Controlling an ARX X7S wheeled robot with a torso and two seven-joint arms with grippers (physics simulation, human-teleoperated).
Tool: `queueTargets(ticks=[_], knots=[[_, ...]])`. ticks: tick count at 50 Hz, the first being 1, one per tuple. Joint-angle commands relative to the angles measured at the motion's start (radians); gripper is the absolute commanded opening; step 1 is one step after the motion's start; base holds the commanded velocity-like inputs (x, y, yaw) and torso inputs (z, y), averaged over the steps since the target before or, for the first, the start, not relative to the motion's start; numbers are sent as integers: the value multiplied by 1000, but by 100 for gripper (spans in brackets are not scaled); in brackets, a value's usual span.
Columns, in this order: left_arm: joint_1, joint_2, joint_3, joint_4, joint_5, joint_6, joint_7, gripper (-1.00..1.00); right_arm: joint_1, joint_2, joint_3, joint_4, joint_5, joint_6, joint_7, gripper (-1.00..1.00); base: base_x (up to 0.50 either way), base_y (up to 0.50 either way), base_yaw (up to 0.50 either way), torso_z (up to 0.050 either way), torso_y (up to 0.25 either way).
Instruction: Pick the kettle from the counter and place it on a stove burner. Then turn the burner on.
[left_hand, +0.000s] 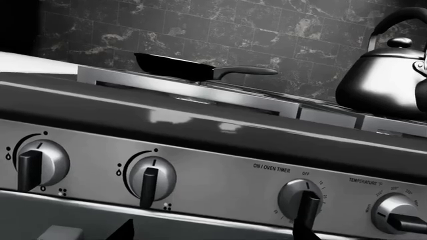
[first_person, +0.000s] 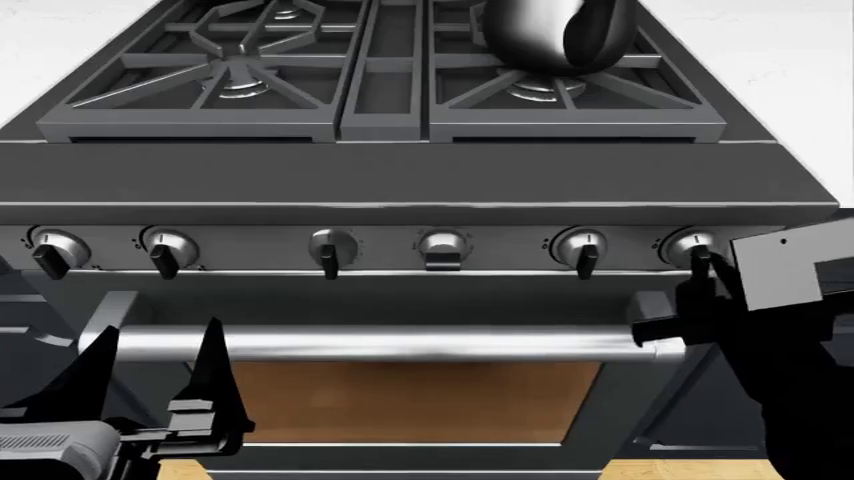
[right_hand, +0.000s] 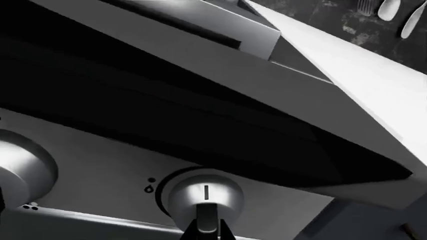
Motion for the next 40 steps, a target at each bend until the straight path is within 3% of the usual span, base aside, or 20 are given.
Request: queueTargets(ticks=[1, 40], knots=[[0, 3, 4, -7, 1, 7, 1, 100, 59, -18, -43, -29, -48, 30, -45, -100, 0, 0, 0, 0, 0], [6, 6, 9, -28, -1, 30, 6, 100, 180, -36, -148, -67, -138, 196, -81, -100, 0, 0, 0, 0, 0]])
